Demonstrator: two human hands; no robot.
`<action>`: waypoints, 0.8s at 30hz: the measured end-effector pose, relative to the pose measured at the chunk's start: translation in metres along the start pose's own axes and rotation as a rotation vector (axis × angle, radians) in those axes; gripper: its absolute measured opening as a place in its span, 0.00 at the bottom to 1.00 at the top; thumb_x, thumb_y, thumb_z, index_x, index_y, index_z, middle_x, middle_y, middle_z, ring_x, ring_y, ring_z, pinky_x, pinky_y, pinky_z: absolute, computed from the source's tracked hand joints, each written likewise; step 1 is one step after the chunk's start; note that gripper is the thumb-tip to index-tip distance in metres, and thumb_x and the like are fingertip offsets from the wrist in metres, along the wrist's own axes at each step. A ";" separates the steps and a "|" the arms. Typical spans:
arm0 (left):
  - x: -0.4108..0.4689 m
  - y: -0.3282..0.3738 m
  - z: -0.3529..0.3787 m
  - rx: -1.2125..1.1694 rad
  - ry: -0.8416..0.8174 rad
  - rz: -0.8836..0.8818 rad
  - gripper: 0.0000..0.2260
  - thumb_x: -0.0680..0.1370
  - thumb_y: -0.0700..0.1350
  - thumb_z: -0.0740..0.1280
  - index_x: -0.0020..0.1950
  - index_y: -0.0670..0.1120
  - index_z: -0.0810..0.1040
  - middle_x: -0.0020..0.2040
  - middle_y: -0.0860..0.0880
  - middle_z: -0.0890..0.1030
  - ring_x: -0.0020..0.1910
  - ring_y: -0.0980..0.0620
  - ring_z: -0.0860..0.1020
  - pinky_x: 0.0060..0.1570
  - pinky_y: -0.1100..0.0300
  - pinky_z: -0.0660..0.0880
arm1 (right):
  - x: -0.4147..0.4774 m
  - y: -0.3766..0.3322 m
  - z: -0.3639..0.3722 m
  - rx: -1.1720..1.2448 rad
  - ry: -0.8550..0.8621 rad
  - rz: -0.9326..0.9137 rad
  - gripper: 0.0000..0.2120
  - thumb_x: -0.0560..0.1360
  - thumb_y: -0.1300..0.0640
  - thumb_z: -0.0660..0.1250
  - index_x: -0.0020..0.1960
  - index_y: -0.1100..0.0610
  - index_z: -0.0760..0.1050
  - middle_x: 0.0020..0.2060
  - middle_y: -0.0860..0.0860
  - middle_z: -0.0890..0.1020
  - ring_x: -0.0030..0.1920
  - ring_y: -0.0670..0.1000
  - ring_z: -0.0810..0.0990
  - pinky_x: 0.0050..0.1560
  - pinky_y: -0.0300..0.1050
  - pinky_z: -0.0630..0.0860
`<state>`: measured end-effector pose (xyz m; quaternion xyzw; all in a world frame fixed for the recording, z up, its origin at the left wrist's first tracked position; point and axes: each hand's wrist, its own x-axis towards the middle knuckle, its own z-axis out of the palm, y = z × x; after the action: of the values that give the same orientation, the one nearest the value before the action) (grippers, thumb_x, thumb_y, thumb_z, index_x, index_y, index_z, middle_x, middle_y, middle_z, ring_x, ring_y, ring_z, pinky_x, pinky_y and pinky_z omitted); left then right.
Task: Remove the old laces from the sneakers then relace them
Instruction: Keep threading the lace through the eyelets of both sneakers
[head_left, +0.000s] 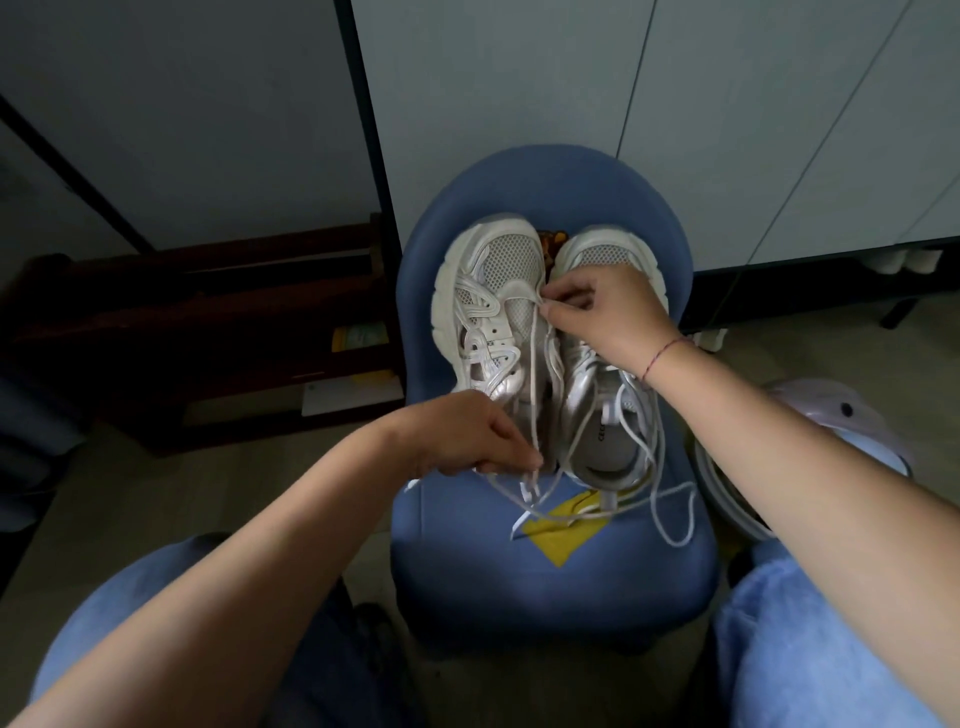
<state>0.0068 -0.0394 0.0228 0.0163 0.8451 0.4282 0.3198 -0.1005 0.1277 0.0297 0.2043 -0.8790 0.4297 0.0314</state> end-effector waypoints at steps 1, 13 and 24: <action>0.001 0.001 0.000 -0.012 0.086 0.018 0.10 0.76 0.49 0.72 0.45 0.41 0.85 0.21 0.56 0.70 0.21 0.58 0.62 0.23 0.66 0.57 | 0.000 0.000 0.000 0.003 0.002 -0.001 0.09 0.72 0.58 0.72 0.52 0.57 0.82 0.44 0.47 0.82 0.39 0.38 0.77 0.45 0.29 0.72; 0.035 0.033 -0.012 -0.528 0.644 0.094 0.16 0.79 0.50 0.69 0.32 0.44 0.77 0.18 0.56 0.70 0.15 0.61 0.66 0.20 0.69 0.62 | -0.001 -0.001 0.000 -0.010 0.008 -0.008 0.09 0.73 0.59 0.71 0.52 0.58 0.82 0.42 0.46 0.81 0.40 0.40 0.78 0.42 0.23 0.70; 0.027 0.032 -0.021 -0.436 0.396 0.046 0.06 0.77 0.42 0.71 0.44 0.39 0.81 0.19 0.54 0.68 0.15 0.60 0.64 0.17 0.70 0.60 | 0.002 0.003 -0.001 0.001 -0.004 -0.003 0.09 0.72 0.57 0.72 0.52 0.57 0.82 0.44 0.46 0.82 0.44 0.44 0.80 0.49 0.36 0.76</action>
<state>-0.0343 -0.0263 0.0408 -0.1176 0.7784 0.6018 0.1347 -0.1037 0.1288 0.0288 0.2063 -0.8786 0.4296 0.0302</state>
